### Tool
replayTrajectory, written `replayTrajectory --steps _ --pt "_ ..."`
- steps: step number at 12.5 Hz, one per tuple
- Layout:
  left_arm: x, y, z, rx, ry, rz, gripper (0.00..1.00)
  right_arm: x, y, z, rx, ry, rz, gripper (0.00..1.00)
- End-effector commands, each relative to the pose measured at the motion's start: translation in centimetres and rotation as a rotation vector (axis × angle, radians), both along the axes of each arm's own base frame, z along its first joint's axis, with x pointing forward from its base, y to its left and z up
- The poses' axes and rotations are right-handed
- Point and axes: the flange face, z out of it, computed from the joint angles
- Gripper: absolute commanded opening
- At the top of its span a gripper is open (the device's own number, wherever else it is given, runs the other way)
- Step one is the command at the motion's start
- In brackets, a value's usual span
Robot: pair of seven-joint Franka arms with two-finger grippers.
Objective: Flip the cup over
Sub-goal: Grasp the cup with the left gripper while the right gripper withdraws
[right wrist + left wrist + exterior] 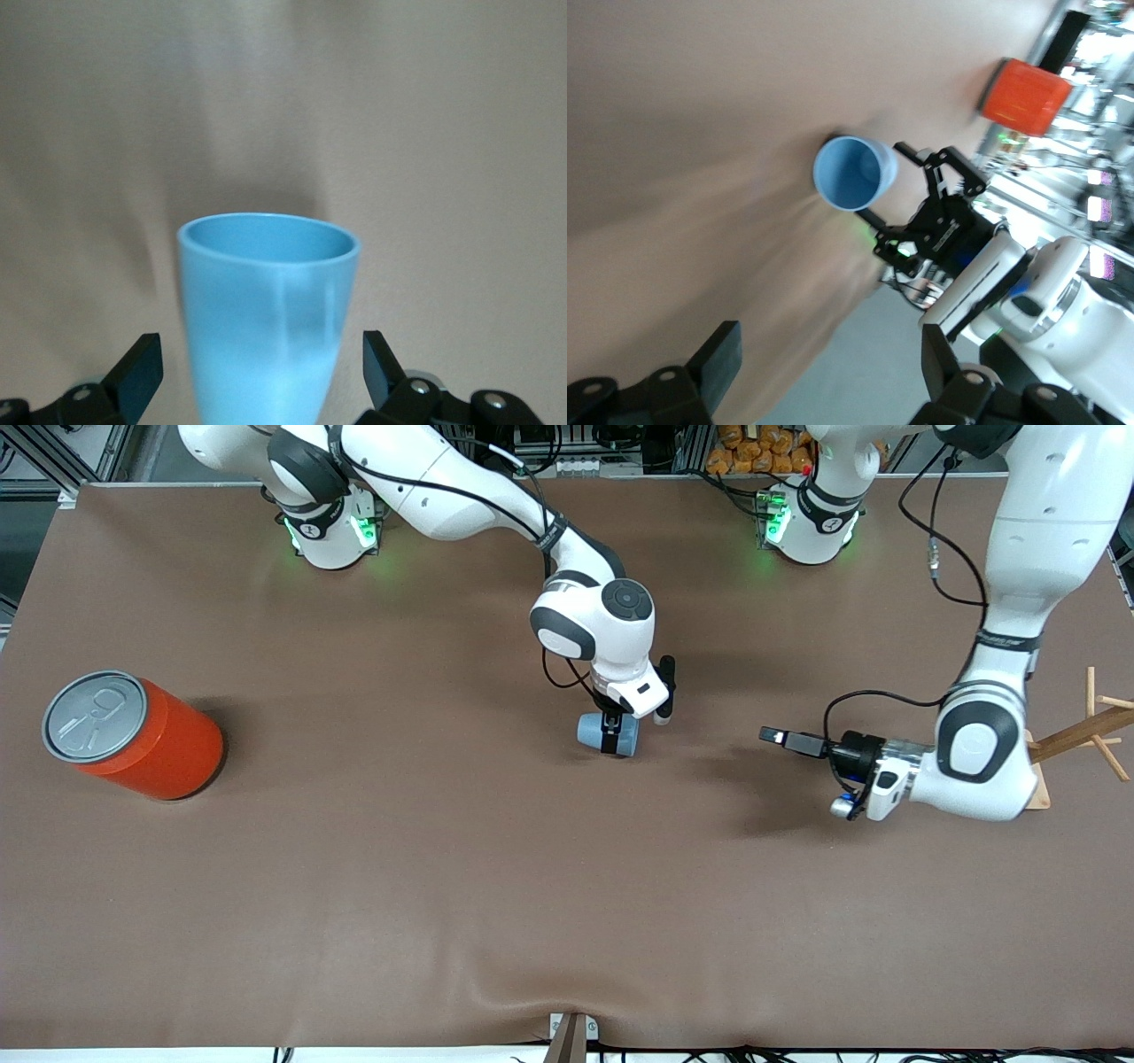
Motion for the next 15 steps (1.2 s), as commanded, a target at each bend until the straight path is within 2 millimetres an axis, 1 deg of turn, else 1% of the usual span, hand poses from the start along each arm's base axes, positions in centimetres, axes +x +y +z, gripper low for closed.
replayTrajectory --steps 1,2,3,4,5,7,9,10,11,12,13,15 --pt "-1.0 -2.0 -1.6 -0.035 0.007 0.014 0.90 -2.3 0.9 3.9 -0.031 0.038 0.023 1.00" --pt "-1.2 -2.5 -1.9 -0.039 0.012 0.023 0.90 -2.8 0.9 5.2 -0.040 0.045 0.021 1.00" --pt "-1.7 -3.8 -2.2 -0.049 0.023 0.020 0.89 -2.9 0.8 7.1 -0.037 0.055 0.008 1.00" --pt "-1.8 -4.7 -2.3 -0.056 0.026 0.022 0.89 -3.0 0.4 9.1 -0.027 0.079 -0.014 1.00" --pt "-2.0 -6.0 -2.3 -0.069 0.031 0.023 0.89 -2.4 -0.7 10.8 -0.038 0.100 -0.040 1.00" --pt "-2.3 -7.7 -2.9 -0.061 0.028 0.053 0.89 -0.4 -3.5 14.0 -0.066 0.117 -0.101 1.00" --pt "-2.2 -8.9 -3.6 -0.057 0.024 0.083 0.89 2.3 -6.6 18.9 -0.023 0.088 -0.168 1.00" --pt "-2.2 -10.3 -3.8 -0.051 0.014 0.096 0.89 4.3 -8.8 20.3 -0.014 0.078 -0.211 1.00" --pt "-2.2 -11.4 -4.1 -0.046 0.009 0.110 0.89 7.7 -12.7 21.3 -0.005 0.087 -0.286 1.00" --pt "-2.4 -12.4 -4.2 -0.051 0.013 0.121 0.89 10.8 -16.9 23.1 0.009 0.073 -0.361 1.00" --pt "-2.5 -12.9 -4.3 -0.054 0.016 0.129 0.89 13.4 -21.0 24.9 0.027 0.050 -0.427 1.00" --pt "-2.9 -14.2 -4.8 -0.039 0.009 0.128 0.89 18.7 -29.8 27.3 0.069 0.023 -0.576 1.00"
